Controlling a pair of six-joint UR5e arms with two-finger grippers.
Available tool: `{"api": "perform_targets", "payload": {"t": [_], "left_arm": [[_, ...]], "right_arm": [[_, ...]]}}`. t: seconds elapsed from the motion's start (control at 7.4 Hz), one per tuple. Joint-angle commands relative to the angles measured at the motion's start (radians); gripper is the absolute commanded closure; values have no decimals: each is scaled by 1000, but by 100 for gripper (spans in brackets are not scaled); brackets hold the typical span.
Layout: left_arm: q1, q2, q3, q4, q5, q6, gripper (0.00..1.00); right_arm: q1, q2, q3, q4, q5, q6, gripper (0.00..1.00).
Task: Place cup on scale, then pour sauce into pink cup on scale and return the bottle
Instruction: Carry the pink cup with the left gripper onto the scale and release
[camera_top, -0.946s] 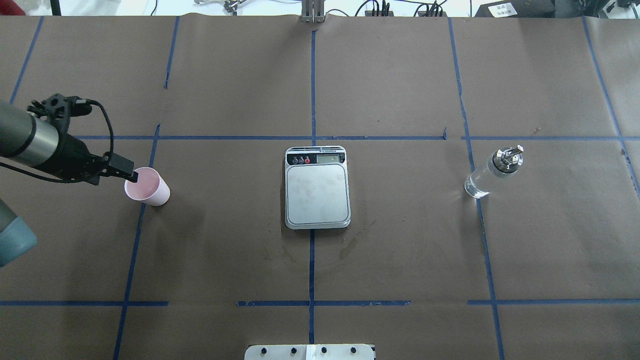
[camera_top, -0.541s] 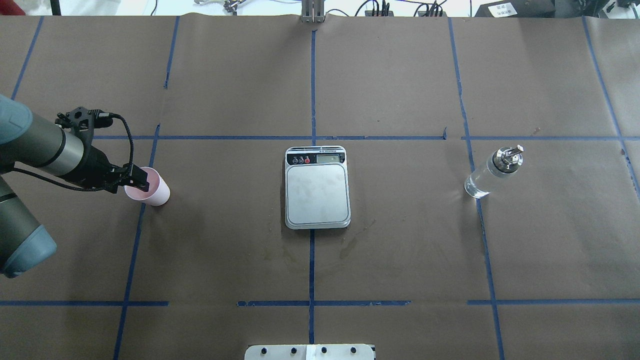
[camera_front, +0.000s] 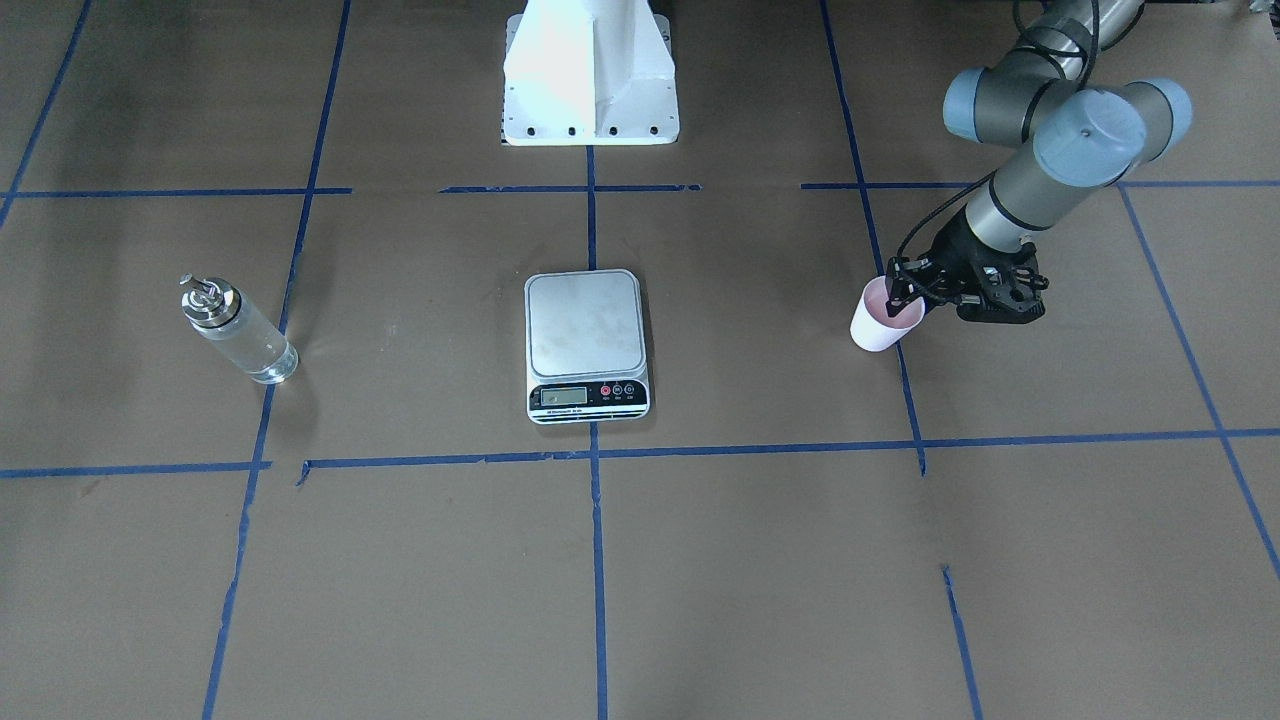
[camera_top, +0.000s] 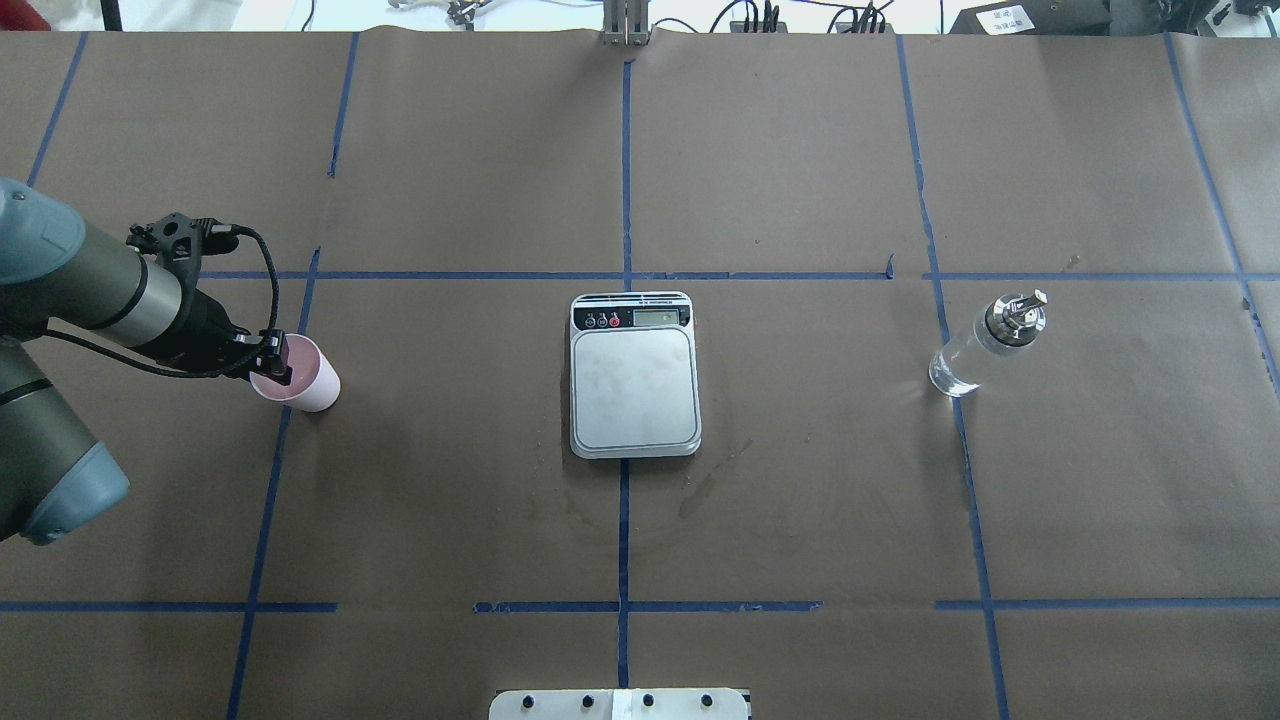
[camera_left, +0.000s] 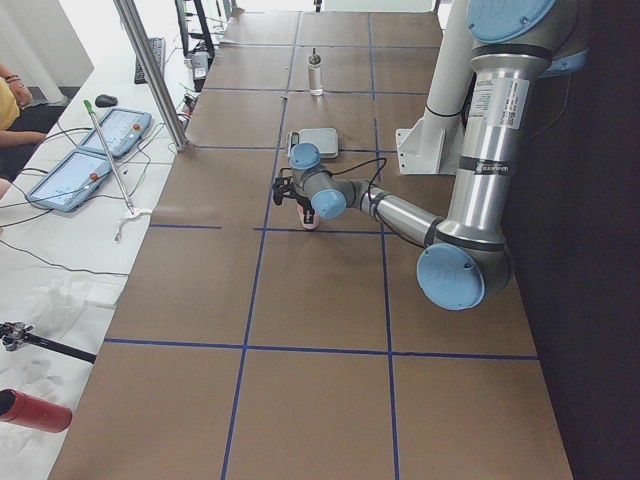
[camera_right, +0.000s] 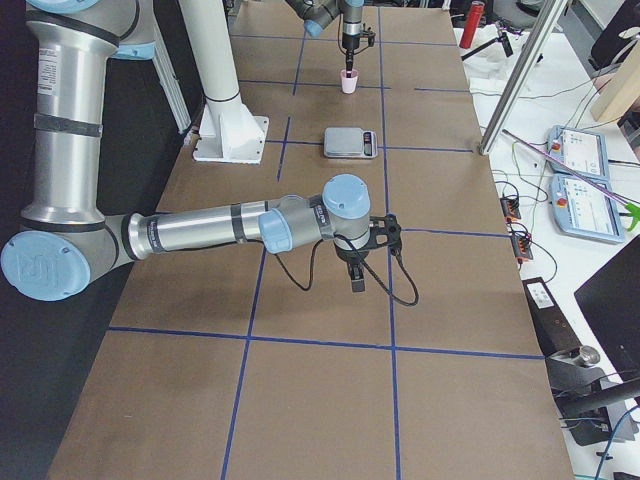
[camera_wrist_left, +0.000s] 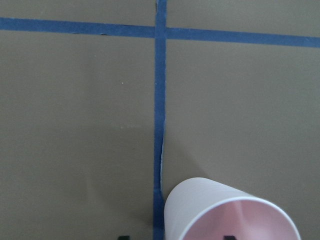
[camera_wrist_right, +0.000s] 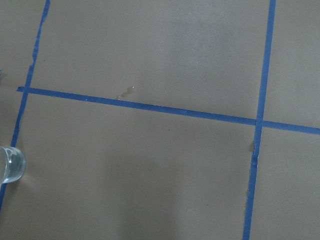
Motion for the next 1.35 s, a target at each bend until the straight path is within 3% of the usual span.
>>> {"api": "perform_targets", "payload": {"t": [0.0, 0.14, 0.27, 0.41, 0.54, 0.81, 1.22], "left_arm": [[0, -2, -11, 5, -2, -8, 100], [-6, -28, -82, 53, 1, -13, 100], [-6, -186, -96, 175, 6, -81, 100], [23, -379, -89, 350, 71, -208, 100], [114, -501, -75, 449, 155, -296, 100], [188, -632, 30, 451, 182, -373, 100], [276, -639, 75, 445, 210, -384, 100]], "right_arm": [[0, 0, 0, 1, 0, 0, 0], [0, -2, -3, 1, -2, 0, 0], [0, -2, 0, 1, 0, 0, 0], [0, 0, 3, 2, 0, -1, 0], [0, 0, 3, 2, 0, -3, 0], [0, 0, 2, 2, -2, -1, 0], [0, -2, -3, -1, 0, 3, 0]]}}
